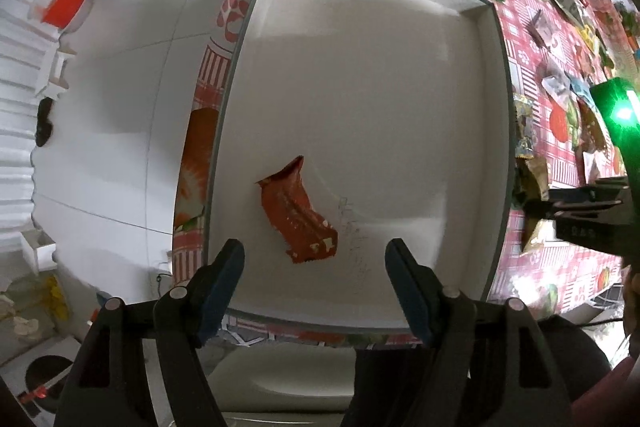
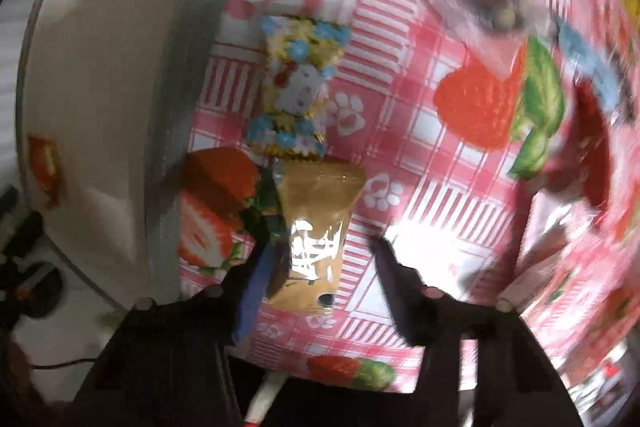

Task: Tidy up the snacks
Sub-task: 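Lower the gold bar into the white tray and open the right tool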

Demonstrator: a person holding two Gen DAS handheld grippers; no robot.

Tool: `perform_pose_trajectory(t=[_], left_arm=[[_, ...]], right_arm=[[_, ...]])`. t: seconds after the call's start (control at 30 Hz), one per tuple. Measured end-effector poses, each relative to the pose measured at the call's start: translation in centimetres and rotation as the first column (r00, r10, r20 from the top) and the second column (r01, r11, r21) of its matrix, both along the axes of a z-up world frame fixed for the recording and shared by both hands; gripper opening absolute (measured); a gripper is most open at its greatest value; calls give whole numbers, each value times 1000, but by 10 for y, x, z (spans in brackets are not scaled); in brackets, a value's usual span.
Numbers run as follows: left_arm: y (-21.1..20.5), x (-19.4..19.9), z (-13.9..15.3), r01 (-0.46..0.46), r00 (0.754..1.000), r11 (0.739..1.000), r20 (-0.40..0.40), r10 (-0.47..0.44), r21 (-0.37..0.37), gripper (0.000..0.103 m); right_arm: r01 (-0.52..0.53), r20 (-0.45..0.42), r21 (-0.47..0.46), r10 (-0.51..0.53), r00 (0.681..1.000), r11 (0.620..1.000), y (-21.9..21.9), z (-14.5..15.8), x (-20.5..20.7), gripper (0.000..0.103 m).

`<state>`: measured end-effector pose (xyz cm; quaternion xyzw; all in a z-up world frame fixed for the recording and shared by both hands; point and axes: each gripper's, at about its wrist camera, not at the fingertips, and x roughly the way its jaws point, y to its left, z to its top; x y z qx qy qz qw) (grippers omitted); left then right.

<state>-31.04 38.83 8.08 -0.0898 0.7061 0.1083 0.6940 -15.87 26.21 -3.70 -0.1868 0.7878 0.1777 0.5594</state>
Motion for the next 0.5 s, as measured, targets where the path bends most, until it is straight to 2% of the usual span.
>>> perform_pose_trajectory(t=[0.07,0.17,0.27,0.37,0.4,0.43,0.47,0.5], left_arm=[[1,-1,0,-17,1000,1000,4,17,-11,76],[2,-1,4,-43,999,999,24,43,-19,76],[6,6,11,-64,997,998,43,65,-24,76],[7,5,13,-80,996,997,42,81,-21,76],[7,5,13,-82,996,996,42,83,-18,76],[6,5,13,-83,996,996,42,83,-16,76],[6,5,14,-81,996,997,42,82,-13,76],[5,5,15,-77,996,997,43,78,-12,76]], right_arm=[[-6,-3,27,6,1000,1000,2,4,0,23],[101,-32,114,-98,995,988,-18,24,13,23],[192,-95,267,-172,980,944,-24,53,26,23],[161,-189,448,-83,978,879,12,80,29,23],[93,-163,446,-21,986,890,29,84,25,29],[36,-134,414,22,991,909,42,83,21,44],[-19,-100,366,60,993,930,49,80,16,97],[-64,-63,312,88,994,948,52,75,12,101]])
